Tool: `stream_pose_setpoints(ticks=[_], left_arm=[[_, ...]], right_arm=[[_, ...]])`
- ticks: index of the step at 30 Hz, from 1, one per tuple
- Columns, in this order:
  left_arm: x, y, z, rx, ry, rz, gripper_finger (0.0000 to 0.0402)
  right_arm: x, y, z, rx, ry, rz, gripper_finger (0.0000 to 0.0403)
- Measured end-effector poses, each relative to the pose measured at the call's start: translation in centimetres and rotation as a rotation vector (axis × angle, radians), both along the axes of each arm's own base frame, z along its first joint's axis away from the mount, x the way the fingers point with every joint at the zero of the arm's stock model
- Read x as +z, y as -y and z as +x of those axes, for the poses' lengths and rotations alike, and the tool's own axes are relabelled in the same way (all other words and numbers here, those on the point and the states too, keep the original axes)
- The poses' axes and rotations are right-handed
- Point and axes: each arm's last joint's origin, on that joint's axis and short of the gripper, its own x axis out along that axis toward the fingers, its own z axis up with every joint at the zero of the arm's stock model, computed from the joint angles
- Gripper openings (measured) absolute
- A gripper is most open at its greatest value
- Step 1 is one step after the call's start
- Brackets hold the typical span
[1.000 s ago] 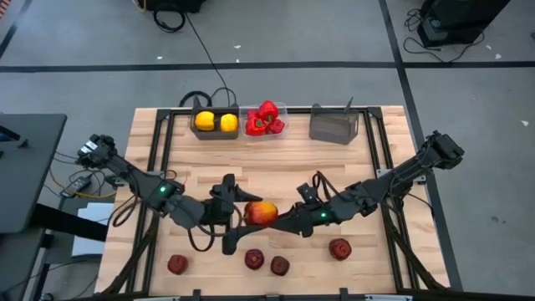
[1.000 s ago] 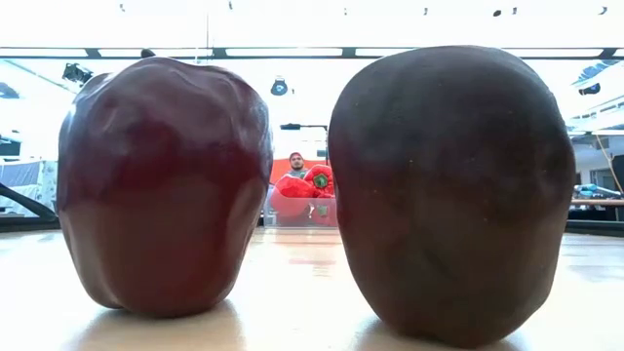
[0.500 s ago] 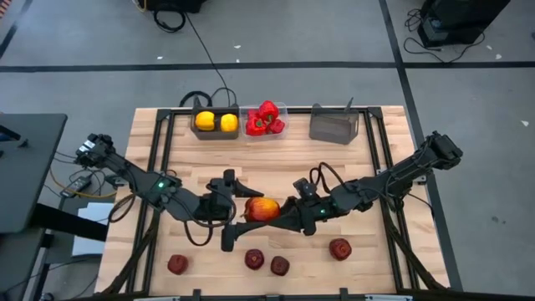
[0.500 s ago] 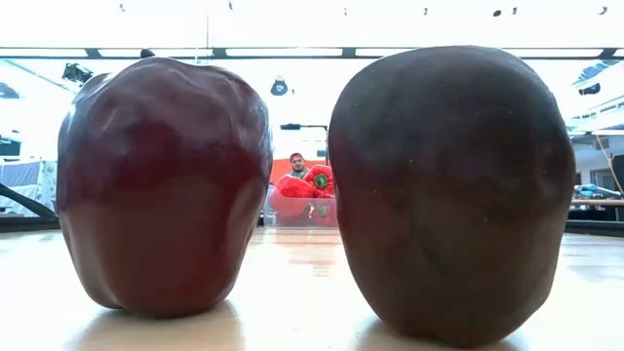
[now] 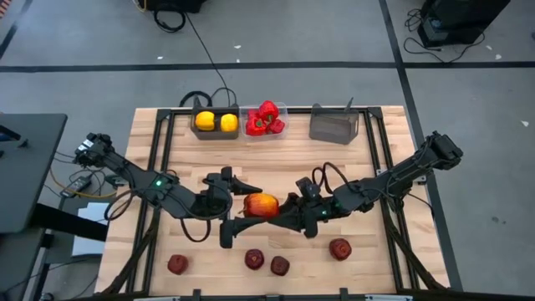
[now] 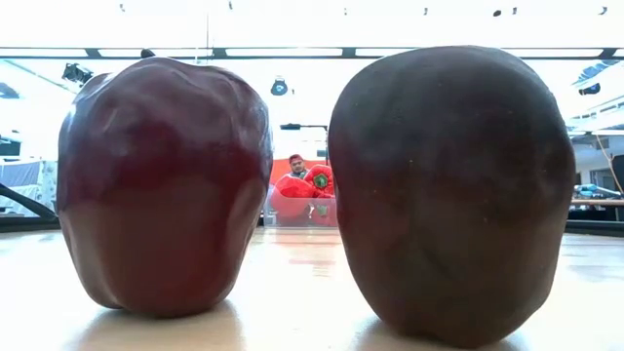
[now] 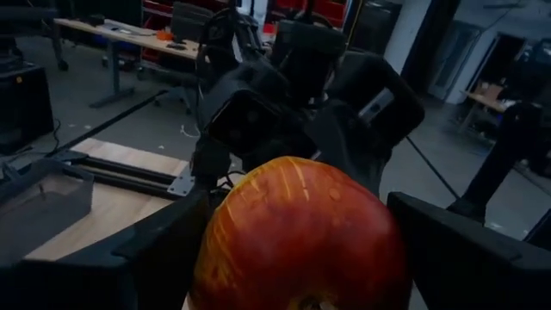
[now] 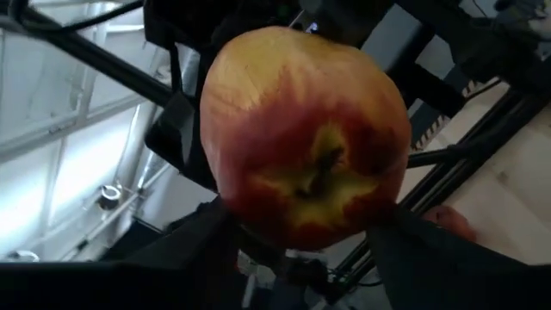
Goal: Sort produce into baskets
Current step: Put the yellow-red apple into the right black bin
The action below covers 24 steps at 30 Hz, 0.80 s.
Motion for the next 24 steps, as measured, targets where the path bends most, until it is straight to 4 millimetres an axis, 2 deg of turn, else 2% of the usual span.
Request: stream_pose_setpoints(ticks=[4, 9, 14, 21, 24], left_arm=[[-0.2, 0.0, 0.0, 0.004, -0.013, -0.021, 0.0352], [-0.3, 0.0, 0.1, 0.012, -0.018, -0.015, 0.0325], [-0.4, 0.0, 0.1, 0.008, -0.021, 0.008, 0.0324], [0.1, -0.1, -0.1, -0.014, 0.006, 0.04, 0.0324], [-0.1, 0.0, -0.2, -0.026, -0.012, 0.053, 0.0323]], right_arm=[[-0.3, 0.0, 0.0, -0.007, -0.027, -0.031, 0.0235], [-0.4, -0.3, -0.2, -0.061, -0.053, -0.042, 0.0277], [-0.4, -0.9, -0.5, -0.069, -0.047, -0.052, 0.0315], [-0.4, -2.0, -1.2, -0.154, -0.043, -0.078, 0.0345], [-0.3, -1.8, -1.3, -0.202, -0.023, -0.08, 0.0353]])
